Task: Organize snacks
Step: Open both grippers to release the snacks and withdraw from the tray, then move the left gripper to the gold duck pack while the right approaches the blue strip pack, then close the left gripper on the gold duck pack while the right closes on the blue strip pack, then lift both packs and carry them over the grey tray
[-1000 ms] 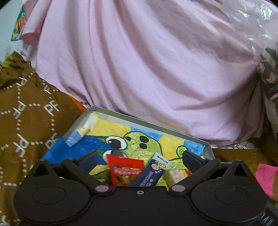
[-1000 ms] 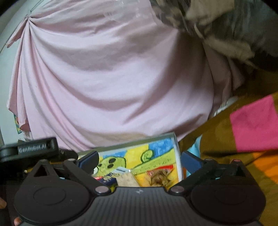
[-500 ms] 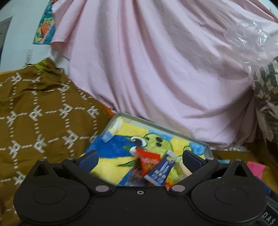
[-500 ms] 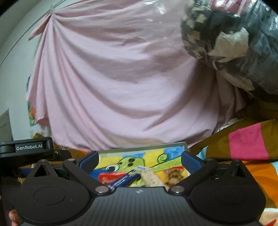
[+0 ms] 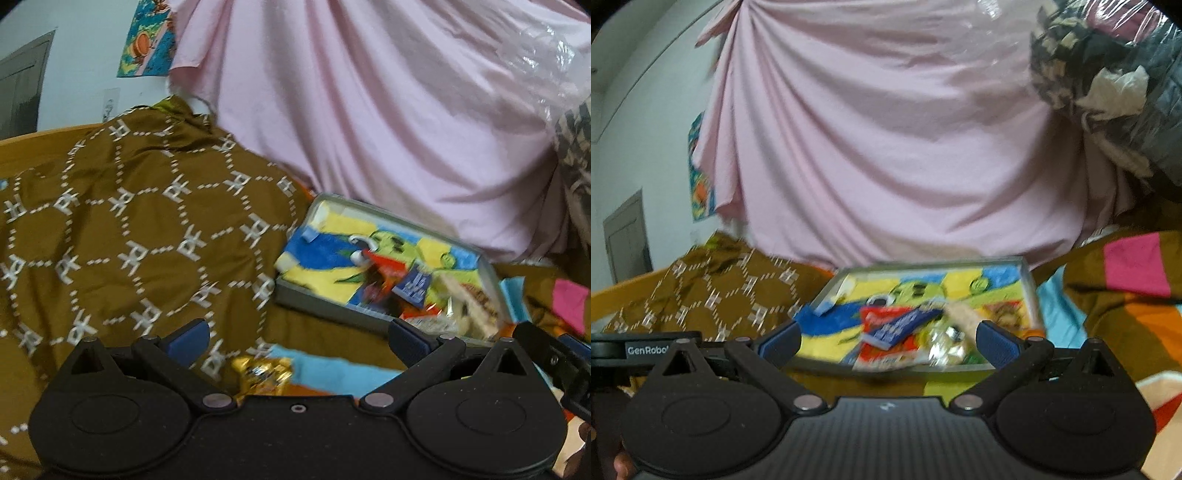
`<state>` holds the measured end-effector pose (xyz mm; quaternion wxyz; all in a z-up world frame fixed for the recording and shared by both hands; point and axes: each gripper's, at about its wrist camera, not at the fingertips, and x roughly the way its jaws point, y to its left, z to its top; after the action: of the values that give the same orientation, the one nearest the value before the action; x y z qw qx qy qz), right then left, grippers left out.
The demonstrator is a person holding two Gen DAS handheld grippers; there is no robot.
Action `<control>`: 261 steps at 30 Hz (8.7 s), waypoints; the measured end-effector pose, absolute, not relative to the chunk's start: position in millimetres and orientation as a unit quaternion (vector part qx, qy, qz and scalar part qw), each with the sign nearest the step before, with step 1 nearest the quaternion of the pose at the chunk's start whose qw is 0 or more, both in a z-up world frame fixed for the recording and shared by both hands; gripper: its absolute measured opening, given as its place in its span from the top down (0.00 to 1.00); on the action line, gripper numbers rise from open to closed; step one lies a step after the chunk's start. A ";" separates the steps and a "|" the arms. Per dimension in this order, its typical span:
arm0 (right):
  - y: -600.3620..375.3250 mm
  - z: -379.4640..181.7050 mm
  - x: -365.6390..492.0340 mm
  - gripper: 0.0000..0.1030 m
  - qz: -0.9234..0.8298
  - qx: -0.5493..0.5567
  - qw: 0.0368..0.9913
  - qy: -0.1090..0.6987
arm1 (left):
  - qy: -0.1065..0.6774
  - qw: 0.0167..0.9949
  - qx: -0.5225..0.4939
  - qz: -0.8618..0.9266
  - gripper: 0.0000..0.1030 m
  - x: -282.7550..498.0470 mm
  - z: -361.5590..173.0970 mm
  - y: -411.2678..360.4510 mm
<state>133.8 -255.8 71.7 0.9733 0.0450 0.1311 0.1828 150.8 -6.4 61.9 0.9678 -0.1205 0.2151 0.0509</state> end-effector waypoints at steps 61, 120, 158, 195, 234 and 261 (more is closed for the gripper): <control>-147.5 -59.8 141.6 0.00 0.302 -0.251 0.883 0.258 | 0.289 0.946 -0.096 -0.113 0.01 198.2 -44.4 33.0; -152.4 -56.8 155.2 0.29 0.282 -0.208 0.888 0.297 | 0.290 0.952 -0.022 -0.099 0.17 213.9 -52.5 18.0; -199.3 -50.1 133.2 0.42 0.224 -0.074 0.884 0.403 | 0.385 0.907 -0.037 -0.168 0.46 162.6 -48.6 -4.5; -177.4 -62.8 123.9 0.25 0.168 -0.210 0.911 0.313 | 0.382 0.912 0.036 -0.147 0.44 154.9 -52.5 -22.7; -187.3 -61.3 136.5 0.46 0.194 -0.139 0.906 0.349 | 0.370 0.916 0.020 -0.152 0.54 153.6 -51.6 -18.6; -156.9 -65.5 105.7 0.44 0.168 -0.324 0.902 0.232 | 0.322 0.939 0.009 -0.122 0.57 147.4 -43.5 -14.6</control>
<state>105.7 -156.9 -65.5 0.9019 -0.3237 0.2315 0.1680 147.4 -14.6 -43.5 0.9389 0.0092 0.3219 -0.1218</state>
